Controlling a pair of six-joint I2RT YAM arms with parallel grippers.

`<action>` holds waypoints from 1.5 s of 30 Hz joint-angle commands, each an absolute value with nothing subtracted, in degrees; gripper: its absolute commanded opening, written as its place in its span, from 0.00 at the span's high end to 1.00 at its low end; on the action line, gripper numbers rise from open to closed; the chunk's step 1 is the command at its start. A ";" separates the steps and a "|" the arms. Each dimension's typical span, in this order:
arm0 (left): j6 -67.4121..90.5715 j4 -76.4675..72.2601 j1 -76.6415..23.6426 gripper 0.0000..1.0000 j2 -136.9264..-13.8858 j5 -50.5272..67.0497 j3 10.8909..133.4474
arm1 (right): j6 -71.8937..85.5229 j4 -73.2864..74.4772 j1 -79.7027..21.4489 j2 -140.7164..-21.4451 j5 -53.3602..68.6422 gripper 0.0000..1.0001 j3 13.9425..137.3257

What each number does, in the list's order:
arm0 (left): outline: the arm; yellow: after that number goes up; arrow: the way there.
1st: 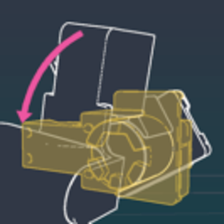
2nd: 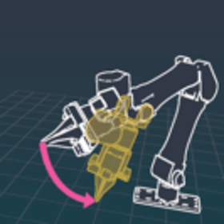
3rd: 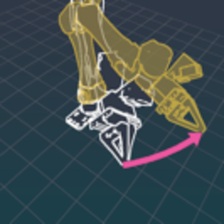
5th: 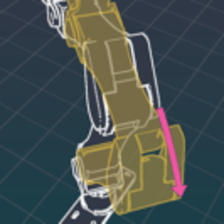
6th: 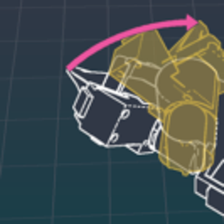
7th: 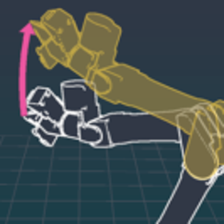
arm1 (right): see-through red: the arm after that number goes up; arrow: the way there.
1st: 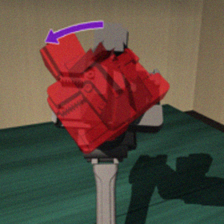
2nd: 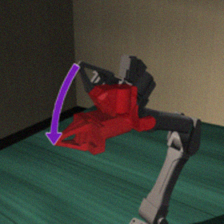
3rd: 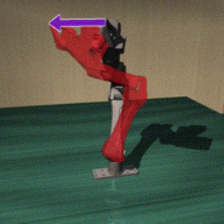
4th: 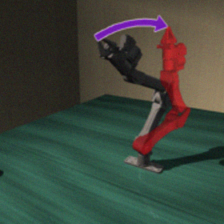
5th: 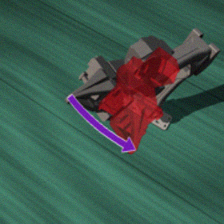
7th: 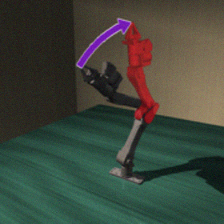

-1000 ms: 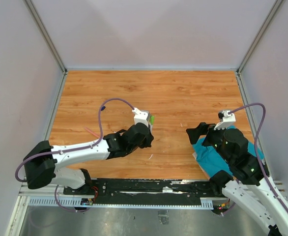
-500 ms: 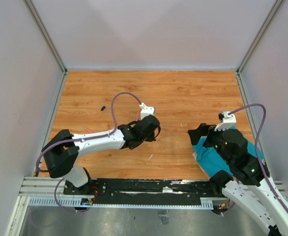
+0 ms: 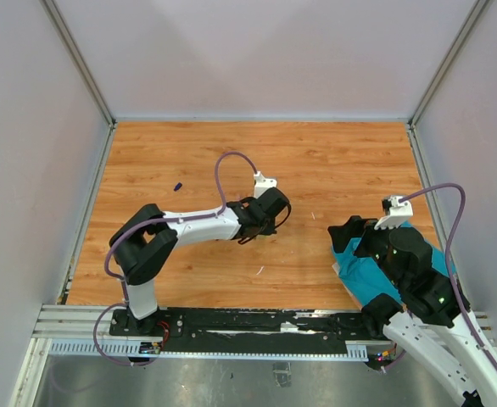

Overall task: Insert the pens into the pen caps
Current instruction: Place the pen at the center of the board.

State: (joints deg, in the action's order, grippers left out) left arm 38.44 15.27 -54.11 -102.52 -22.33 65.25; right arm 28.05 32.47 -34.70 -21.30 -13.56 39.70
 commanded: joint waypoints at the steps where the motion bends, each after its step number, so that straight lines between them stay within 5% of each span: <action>1: 36.75 16.88 -53.70 1.00 -106.45 -22.21 69.92 | 27.57 33.66 -34.12 -20.71 -15.03 0.01 40.72; 8: 37.64 20.02 -53.57 0.88 -109.86 -22.48 72.82 | 27.35 33.75 -34.10 -20.62 -14.59 0.02 40.37; 28: 38.35 20.47 -53.17 0.74 -113.16 -22.63 73.42 | 27.26 33.93 -34.15 -20.57 -13.88 0.01 39.99; 45: 40.52 20.17 -52.76 0.75 -112.57 -24.11 72.75 | 26.98 34.10 -34.14 -20.45 -13.56 0.02 39.81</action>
State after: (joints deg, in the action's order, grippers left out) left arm 38.92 19.84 -53.67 -111.72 -22.55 72.44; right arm 27.99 33.43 -34.70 -21.19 -13.52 39.70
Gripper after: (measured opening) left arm 0.251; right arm 0.986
